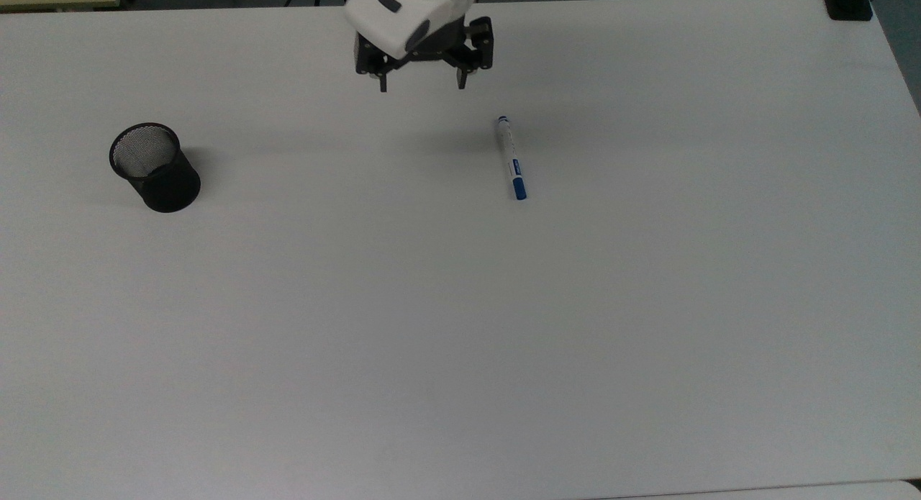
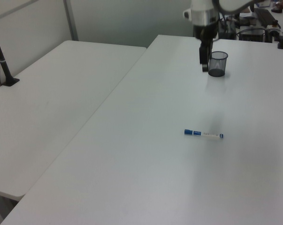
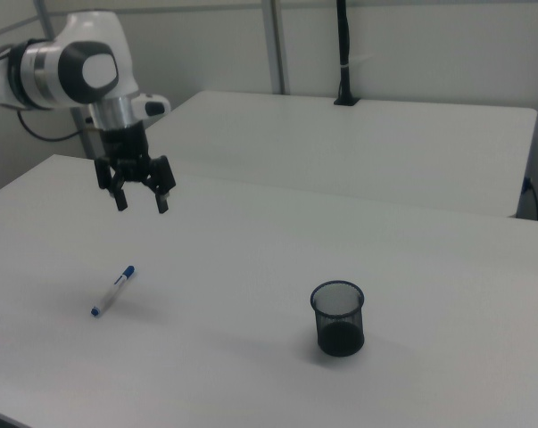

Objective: Insert the marker
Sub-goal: 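Move the open gripper over the blue-capped white marker, then lower the gripper and close it on the marker's cap end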

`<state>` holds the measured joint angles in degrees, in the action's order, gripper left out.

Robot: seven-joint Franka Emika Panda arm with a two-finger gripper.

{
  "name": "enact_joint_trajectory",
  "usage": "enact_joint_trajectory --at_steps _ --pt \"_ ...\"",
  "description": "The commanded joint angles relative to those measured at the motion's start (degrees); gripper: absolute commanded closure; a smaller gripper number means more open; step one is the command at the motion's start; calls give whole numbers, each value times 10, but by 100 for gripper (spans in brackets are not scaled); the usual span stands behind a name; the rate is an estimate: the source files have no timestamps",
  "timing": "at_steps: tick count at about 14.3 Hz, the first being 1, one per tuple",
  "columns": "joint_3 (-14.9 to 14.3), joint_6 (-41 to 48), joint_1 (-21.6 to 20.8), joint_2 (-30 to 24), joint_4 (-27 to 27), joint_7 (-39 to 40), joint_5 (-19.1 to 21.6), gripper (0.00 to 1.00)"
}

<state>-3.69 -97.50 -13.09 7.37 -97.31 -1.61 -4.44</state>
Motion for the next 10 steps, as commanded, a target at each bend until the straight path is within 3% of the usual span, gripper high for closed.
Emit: enact_joint_trajectory --at_steps 1,4,10 --pt "31 -19 -8 38 -16 0 3 0" --pt "51 -51 -12 74 -21 -4 10 0" --pt "50 -118 -43 125 -38 -54 28 0"
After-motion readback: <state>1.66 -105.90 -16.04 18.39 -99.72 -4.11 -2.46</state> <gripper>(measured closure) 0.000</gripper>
